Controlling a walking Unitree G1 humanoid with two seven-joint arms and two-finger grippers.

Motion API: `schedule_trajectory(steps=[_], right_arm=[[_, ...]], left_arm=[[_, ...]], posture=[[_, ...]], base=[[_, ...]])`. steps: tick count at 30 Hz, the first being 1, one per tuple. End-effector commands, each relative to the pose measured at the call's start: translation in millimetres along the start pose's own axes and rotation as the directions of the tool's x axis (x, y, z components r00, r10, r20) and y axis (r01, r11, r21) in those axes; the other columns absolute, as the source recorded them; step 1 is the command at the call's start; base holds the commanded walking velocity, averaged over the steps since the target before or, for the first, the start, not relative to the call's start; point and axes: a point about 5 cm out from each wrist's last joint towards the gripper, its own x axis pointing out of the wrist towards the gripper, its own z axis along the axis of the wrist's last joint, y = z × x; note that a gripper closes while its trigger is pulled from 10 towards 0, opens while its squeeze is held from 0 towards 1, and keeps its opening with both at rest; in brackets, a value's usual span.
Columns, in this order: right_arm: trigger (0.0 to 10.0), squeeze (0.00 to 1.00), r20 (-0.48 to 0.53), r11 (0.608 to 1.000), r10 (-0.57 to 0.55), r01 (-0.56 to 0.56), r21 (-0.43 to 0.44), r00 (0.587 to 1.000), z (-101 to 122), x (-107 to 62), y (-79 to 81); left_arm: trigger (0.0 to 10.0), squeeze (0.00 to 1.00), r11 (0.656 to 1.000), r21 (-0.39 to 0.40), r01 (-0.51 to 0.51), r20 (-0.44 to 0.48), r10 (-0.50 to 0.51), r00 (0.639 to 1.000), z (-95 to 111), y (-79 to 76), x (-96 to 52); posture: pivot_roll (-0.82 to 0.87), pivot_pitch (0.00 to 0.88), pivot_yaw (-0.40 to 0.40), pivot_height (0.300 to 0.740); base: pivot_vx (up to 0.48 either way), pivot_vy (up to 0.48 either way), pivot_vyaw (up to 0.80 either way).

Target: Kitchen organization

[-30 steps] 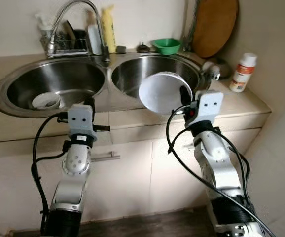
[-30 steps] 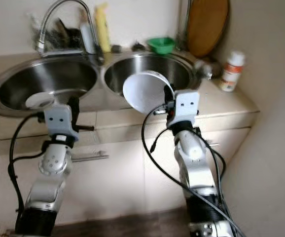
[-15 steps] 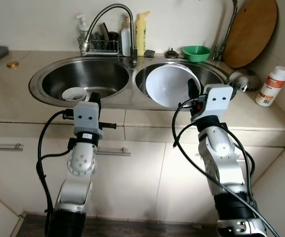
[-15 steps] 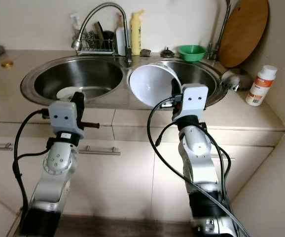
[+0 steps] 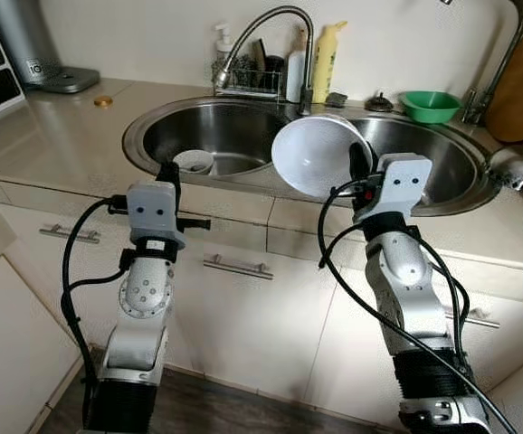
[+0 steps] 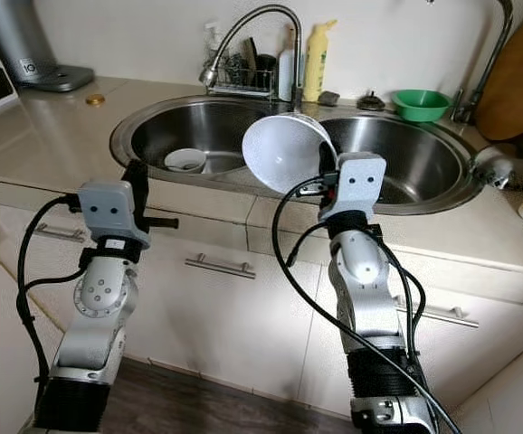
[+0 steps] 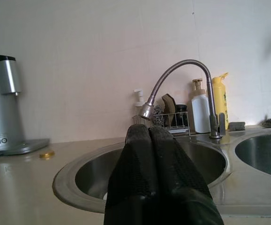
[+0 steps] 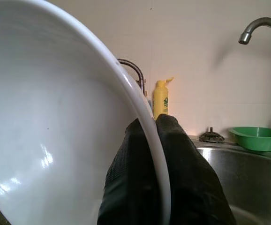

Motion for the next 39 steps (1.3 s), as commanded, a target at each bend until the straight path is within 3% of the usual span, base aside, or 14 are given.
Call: schedule_trajectory(steps=[1,7,39], right_arm=[[0.0,0.0,0.017,1.0,-0.006,0.006,0.003,1.0,3.1,2.6,-0.3],[0.0,0.0,0.024,1.0,-0.021,0.02,0.014,1.0,3.8,3.7,-1.2],[0.0,0.0,0.018,0.999,-0.048,0.047,0.018,0.999,2.0,3.1,-5.3]], left_arm=[[10.0,0.0,1.0,-0.005,0.004,0.025,-0.003,1.0,7.3,-0.7,3.0],[10.0,0.0,1.0,-0.005,0.006,0.022,-0.006,1.0,7.0,-0.4,3.4],[10.0,0.0,1.0,-0.017,0.026,0.019,-0.025,1.0,6.8,-3.6,5.4]], posture=[[0.12,0.0,0.005,0.74],[0.12,0.0,0.006,0.74],[0.12,0.0,0.009,0.74]], base=[[0.0,0.0,0.0],[0.0,0.0,0.6],[0.076,0.0,0.0]])
